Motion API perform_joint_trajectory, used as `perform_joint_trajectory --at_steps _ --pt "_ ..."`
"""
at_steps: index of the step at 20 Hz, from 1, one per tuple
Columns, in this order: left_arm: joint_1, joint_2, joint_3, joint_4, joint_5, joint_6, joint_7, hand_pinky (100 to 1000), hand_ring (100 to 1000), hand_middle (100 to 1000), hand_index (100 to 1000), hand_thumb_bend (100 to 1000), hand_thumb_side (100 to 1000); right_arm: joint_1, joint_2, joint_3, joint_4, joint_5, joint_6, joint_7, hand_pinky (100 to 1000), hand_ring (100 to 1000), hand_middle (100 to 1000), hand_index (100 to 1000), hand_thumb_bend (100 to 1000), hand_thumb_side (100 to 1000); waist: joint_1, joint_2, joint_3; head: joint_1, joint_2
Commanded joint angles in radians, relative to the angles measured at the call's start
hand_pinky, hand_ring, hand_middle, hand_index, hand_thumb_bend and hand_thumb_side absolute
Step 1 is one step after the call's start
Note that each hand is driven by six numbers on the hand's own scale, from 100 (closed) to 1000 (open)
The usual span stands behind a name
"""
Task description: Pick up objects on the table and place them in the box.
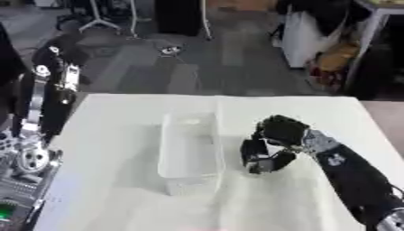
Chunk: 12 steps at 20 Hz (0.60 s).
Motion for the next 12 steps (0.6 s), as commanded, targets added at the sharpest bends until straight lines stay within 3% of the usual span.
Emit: perform_joint_trajectory --at_steps 1,12 --pt "-0.013 0.024 0.003 -0.010 0.004 -0.001 -0.003 493 753 846 870 154 1000 -0.009 -0.030 -0.016 -0.046 -0.038 -0.014 0.024 100 100 100 314 499 762 0.002 -0.011 -0.001 0.006 -0.005" --pt "-0.014 0.023 0.002 -0.011 0.004 -0.001 -0.003 493 753 846 870 154 1000 0.012 0.006 -0.051 -0.207 -0.322 -0.023 0.161 100 100 100 334 455 745 0.003 -0.009 0.000 0.007 -0.007"
